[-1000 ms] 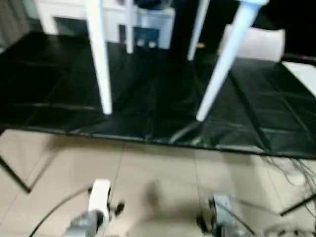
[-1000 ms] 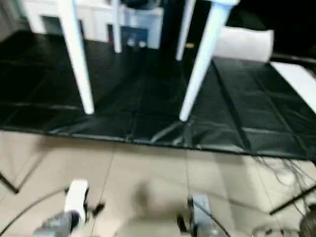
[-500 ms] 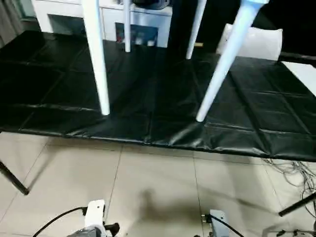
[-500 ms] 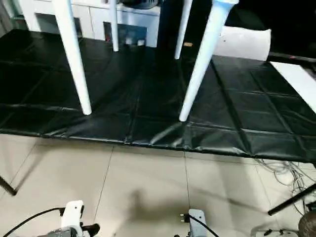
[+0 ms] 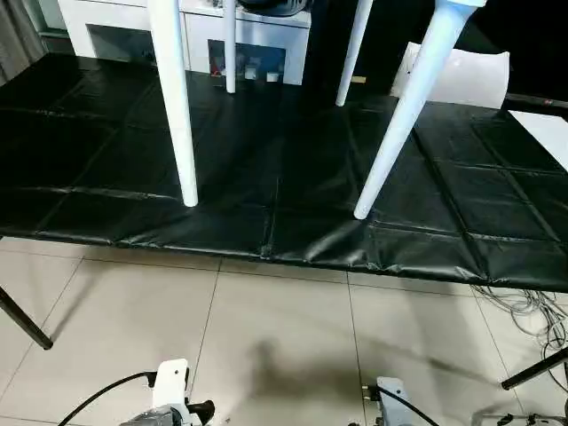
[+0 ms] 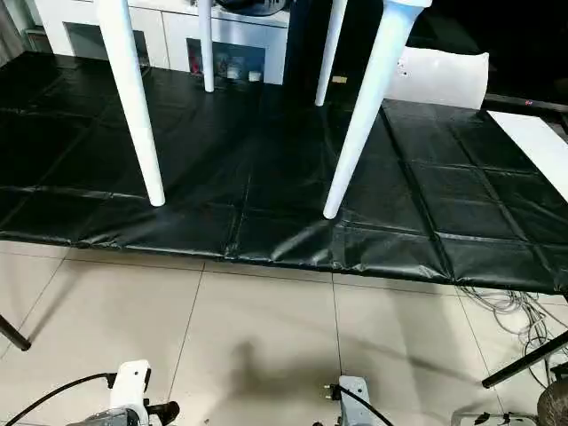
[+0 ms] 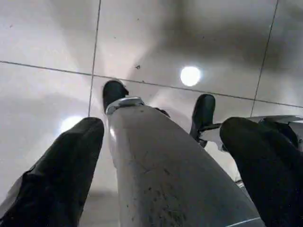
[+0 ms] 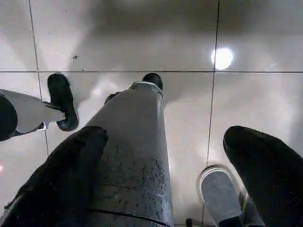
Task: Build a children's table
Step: Flip table
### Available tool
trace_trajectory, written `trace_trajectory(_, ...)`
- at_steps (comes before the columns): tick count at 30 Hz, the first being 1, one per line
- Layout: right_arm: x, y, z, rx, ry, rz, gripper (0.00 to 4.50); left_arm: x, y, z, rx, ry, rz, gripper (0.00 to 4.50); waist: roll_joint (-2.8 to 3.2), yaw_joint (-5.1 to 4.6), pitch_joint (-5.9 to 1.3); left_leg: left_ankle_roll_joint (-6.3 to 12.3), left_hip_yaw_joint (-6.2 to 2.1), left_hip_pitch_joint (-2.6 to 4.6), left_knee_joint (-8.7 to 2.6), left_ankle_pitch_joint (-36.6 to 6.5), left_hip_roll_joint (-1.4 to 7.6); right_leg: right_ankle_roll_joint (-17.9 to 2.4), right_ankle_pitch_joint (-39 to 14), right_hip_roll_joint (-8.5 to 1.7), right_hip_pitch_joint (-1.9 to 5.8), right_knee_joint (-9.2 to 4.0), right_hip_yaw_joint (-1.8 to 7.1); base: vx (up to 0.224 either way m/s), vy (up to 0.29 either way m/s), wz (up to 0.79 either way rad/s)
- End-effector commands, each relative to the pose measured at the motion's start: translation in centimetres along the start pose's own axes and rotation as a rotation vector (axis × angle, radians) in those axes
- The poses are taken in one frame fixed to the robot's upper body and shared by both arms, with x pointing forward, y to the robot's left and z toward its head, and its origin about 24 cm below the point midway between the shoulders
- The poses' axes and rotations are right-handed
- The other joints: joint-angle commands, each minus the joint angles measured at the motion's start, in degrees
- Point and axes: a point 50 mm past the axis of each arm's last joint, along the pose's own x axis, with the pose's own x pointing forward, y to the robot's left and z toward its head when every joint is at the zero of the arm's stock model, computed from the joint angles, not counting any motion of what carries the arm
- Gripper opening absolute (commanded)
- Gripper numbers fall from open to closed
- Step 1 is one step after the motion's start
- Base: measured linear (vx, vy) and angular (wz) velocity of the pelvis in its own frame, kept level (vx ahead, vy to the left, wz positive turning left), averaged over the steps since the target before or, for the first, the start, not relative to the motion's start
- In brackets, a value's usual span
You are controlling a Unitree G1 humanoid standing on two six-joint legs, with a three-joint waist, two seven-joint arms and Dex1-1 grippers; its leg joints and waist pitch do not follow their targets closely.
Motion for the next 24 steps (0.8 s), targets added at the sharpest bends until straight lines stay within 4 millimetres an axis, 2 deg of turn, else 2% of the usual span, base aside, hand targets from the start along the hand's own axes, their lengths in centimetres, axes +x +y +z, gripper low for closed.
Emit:
trace_trajectory(1, -0.02, -0.15, -0.02, 0.009, 0.003, -0.001, 4.50, 0.13, -0.34, -1.39, -0.014, 0.055, -0.007, 4.46, 0.59, 0.32, -1.20, 1.80, -1.30, -0.46, -5.52, -14.03, 4.54, -11.60, -14.01, -6.94, 0.79, -5.94, 3.93, 0.000, 0.000, 0.00)
trace_trajectory(5, -0.02, -0.15, -0.02, 0.009, 0.003, -0.001, 4.50, 0.13, -0.34, -1.39, -0.014, 0.055, -0.007, 4.46, 0.60, 0.32, -1.21, 1.77, -1.31, -0.50, -5.57, -13.85, 4.56, -11.49, -13.97, -6.99, 0.77, -5.99, 3.96, 0.000, 0.000, 0.00)
trace_trajectory(13, -0.02, -0.15, -0.02, 0.009, 0.003, -0.001, 4.50, 0.13, -0.34, -1.39, -0.014, 0.055, -0.007, 4.46, 0.60, 0.30, -1.39, 2.74, -1.12, -0.58, -5.63, -10.86, 4.61, -12.49, -8.76, -6.87, 1.04, -5.62, 3.86, 0.000, 0.000, 0.00)
trace_trajectory(24, -0.02, -0.15, -0.02, 0.009, 0.003, -0.001, 4.50, 0.13, -0.34, -1.39, -0.014, 0.055, -0.007, 4.46, 0.57, 0.28, -1.45, 3.46, -0.95, -0.53, -5.69, -9.21, 4.70, -13.20, -6.15, -6.93, 1.22, -5.53, 3.80, 0.000, 0.000, 0.00)
